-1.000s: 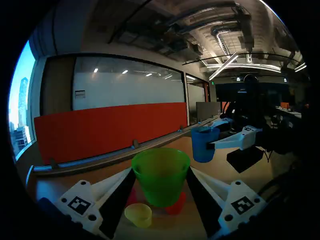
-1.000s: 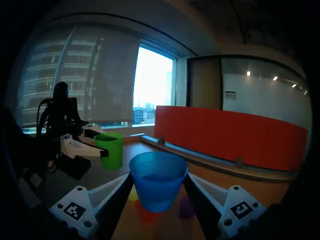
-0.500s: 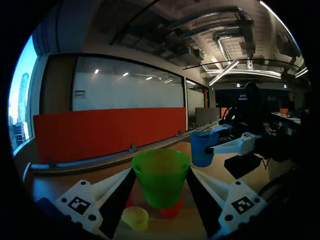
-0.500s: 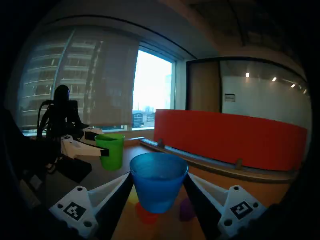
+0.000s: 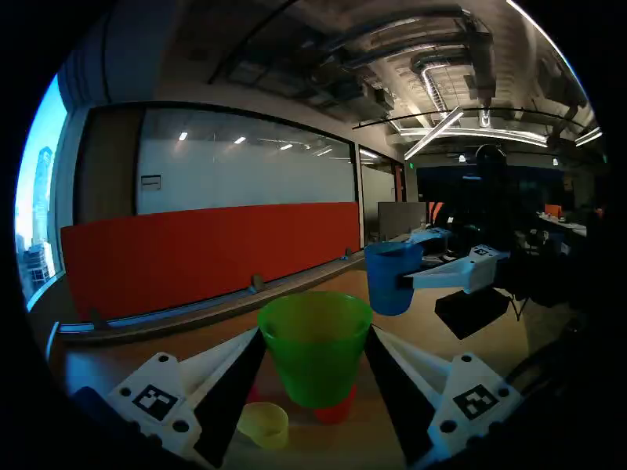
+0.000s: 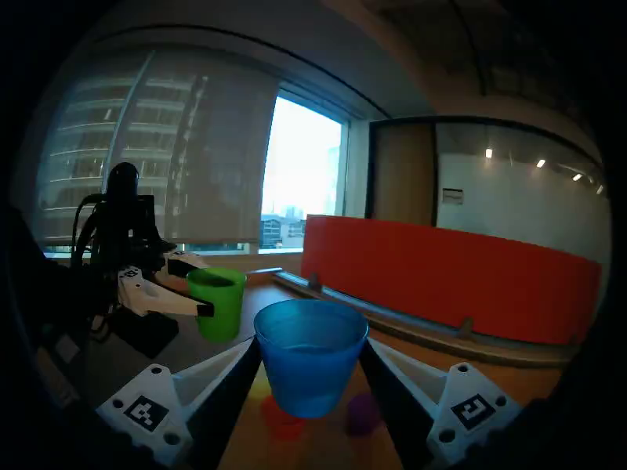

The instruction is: Pour water

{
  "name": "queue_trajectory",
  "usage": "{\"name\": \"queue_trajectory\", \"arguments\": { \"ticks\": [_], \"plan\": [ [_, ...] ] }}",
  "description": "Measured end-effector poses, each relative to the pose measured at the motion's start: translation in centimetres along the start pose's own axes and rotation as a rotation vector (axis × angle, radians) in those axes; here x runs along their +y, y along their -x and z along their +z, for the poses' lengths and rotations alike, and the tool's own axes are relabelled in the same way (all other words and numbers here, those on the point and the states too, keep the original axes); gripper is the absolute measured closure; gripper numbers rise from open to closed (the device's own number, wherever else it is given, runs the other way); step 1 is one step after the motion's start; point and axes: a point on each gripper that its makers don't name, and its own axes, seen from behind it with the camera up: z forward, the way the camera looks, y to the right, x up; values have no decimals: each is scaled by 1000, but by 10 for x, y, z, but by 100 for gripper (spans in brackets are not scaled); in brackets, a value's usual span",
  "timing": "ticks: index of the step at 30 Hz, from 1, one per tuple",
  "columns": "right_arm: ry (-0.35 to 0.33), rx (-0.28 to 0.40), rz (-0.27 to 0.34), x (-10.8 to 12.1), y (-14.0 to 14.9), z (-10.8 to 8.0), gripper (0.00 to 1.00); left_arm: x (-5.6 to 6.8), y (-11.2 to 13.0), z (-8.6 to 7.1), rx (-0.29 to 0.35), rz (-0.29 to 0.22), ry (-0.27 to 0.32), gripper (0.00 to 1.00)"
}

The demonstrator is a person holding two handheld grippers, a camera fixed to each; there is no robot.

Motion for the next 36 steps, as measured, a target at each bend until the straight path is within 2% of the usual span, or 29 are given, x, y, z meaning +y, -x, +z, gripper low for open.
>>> {"name": "queue_trajectory", "arguments": {
  "ticks": [6, 14, 24, 36],
  "plan": [
    [-6, 0, -77, 2, -10, 4, 11, 5, 8, 2, -24, 4, 27, 14],
    [-3, 1, -208, 8, -28, 11, 11, 10, 20, 4, -49, 7, 54, 14],
    [-17, -8, -335, 9, -43, 25, 11, 18, 25, 9, -50, -6, 83, 14],
    [-28, 1, -529, 2, -64, 44, 11, 24, 26, 12, -49, -3, 101, 15]
  ]
}}
